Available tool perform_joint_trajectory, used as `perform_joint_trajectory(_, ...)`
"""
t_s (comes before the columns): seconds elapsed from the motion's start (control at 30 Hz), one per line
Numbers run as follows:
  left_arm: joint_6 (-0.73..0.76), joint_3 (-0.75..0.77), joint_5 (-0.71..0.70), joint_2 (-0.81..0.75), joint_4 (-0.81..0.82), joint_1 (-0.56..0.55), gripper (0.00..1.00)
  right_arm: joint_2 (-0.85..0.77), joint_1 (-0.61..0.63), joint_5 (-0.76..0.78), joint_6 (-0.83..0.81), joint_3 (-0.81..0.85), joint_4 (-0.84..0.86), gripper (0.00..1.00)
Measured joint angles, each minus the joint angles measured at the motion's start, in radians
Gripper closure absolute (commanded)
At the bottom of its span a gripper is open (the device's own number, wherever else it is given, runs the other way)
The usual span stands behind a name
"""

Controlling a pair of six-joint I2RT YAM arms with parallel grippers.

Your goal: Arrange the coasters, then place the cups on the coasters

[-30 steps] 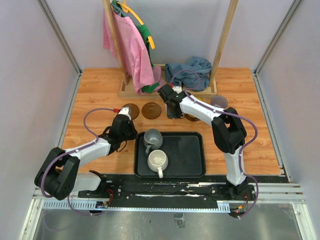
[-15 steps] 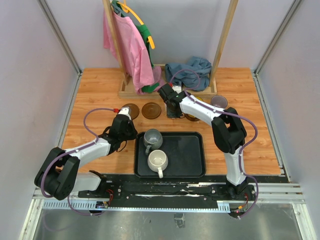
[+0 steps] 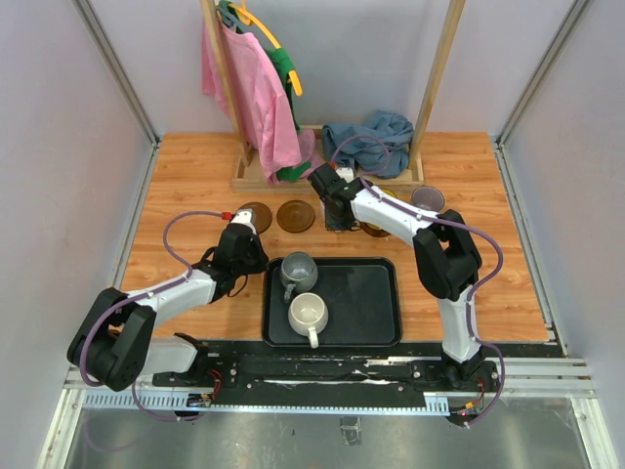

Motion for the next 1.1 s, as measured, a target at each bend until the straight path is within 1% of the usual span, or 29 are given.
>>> perform_joint_trajectory(0.17,0.0,0.0,0.0,0.0,0.0,0.0,0.89,0.0,0.0,-0.007,0.0,0.0,0.003,0.73)
perform_joint_trajectory(0.27,0.0,0.0,0.0,0.0,0.0,0.0,0.89,0.0,0.0,-0.007,-0.002,0.003,0.017,0.65)
perform_joint_trajectory(0.33,0.0,0.0,0.0,0.0,0.0,0.0,0.89,0.0,0.0,-0.008,-0.003,0.003,0.022,0.63)
perform_joint_trajectory(1.1,0.0,0.0,0.0,-0.001,0.0,0.0,0.89,-0.001,0.012,-0.026,-0.002,-0.013,0.031,0.63)
